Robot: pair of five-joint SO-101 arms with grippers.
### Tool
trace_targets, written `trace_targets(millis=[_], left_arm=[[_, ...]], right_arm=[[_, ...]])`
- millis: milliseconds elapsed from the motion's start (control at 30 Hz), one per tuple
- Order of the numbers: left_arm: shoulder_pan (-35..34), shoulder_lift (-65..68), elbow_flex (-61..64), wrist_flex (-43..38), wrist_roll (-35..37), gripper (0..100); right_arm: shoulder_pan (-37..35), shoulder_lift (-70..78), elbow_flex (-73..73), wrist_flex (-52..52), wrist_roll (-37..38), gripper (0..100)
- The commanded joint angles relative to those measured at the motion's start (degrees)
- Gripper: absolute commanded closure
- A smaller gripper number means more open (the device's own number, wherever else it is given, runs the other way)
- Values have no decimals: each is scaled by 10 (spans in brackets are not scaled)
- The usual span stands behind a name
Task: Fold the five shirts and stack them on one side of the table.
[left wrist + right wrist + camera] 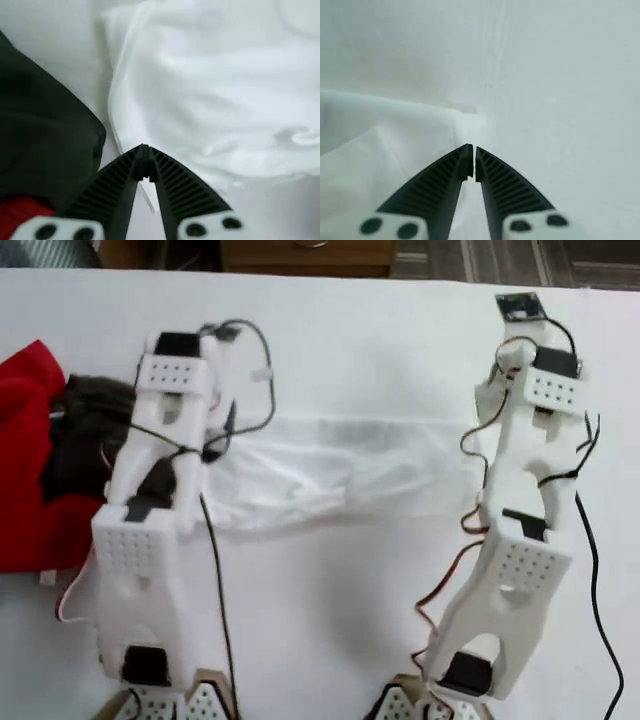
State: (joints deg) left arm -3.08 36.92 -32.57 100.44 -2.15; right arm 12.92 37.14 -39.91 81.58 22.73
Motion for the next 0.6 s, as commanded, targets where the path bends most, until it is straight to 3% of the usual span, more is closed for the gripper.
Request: trace_targets(millis=[0, 200, 300, 567], left_arm=[[4, -111, 133, -64, -1, 974], [20, -231, 421, -263, 1, 975], [8, -262, 500, -334, 2, 975], [-47, -271, 561, -367, -21, 975]], right_arm=[[-7, -8, -89, 65, -4, 974], [-35, -8, -207, 191, -5, 974], [-34, -25, -215, 198, -5, 978], [-44, -175, -76, 198, -4, 978]])
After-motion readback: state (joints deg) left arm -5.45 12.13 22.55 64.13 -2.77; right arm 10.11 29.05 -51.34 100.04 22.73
